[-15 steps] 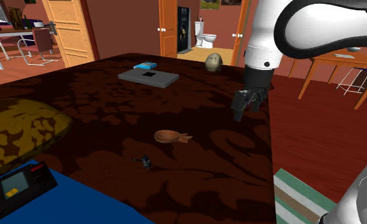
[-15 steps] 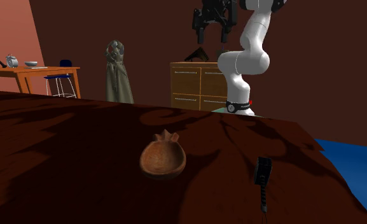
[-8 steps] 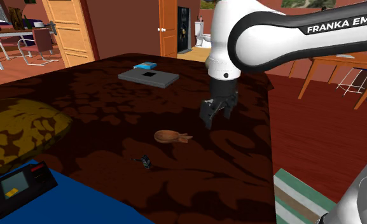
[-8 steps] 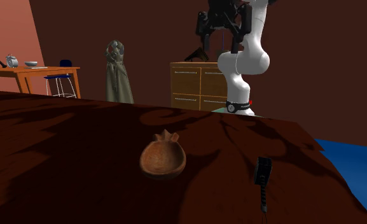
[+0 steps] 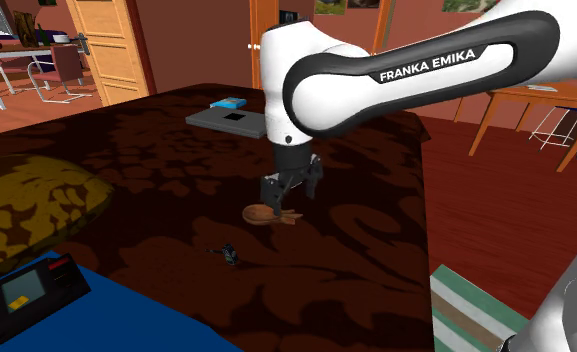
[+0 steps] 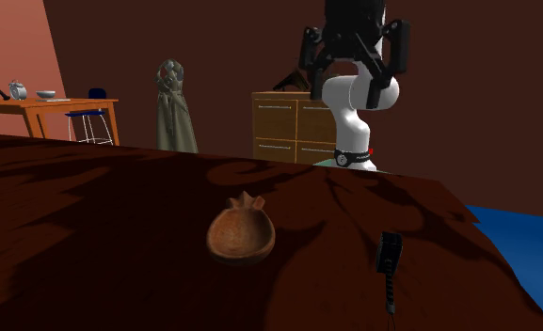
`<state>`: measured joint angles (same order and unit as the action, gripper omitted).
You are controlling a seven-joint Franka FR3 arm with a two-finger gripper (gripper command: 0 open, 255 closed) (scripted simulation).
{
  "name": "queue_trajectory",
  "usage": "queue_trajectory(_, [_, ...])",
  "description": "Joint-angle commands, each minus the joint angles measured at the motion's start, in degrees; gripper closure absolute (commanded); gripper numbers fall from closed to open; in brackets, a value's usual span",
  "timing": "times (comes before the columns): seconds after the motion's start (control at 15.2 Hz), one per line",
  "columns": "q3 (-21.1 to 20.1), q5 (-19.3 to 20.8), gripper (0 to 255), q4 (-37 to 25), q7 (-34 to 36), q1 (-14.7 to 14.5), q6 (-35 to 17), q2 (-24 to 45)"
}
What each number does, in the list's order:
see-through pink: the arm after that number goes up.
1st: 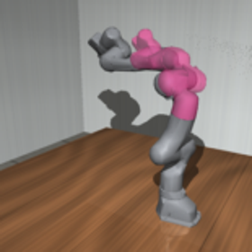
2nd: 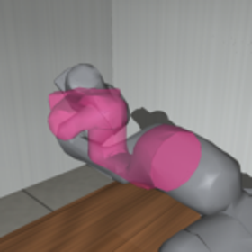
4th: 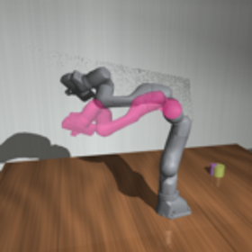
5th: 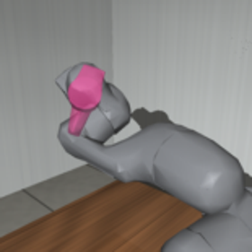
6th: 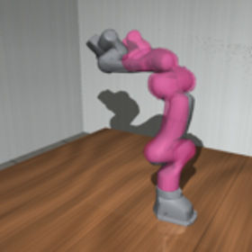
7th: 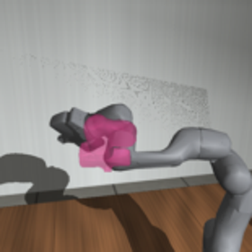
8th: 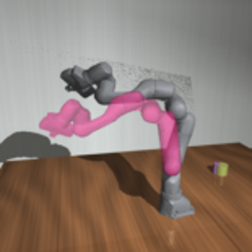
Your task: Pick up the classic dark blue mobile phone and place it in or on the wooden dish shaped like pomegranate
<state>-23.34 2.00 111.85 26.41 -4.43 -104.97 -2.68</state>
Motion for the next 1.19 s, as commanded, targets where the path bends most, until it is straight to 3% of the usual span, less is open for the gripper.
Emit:
queue_trajectory(0.0, [-1.1, 2.1, 0, -3.5, 2.2, -0.8, -0.2, 4.8])
queue_trajectory(0.4, [-2.5, 8.9, 0, -17.9, 8.2, -5.4, 2.4, 20.3])
queue_trajectory(0.79, [-1.5, 14.7, 0, -37.4, 11.4, -12.7, 8.4, 36.9])
queue_trajectory(1.12, [-1.2, 15.0, 0, -34.8, 11.7, -12.5, 5.5, 37.3])
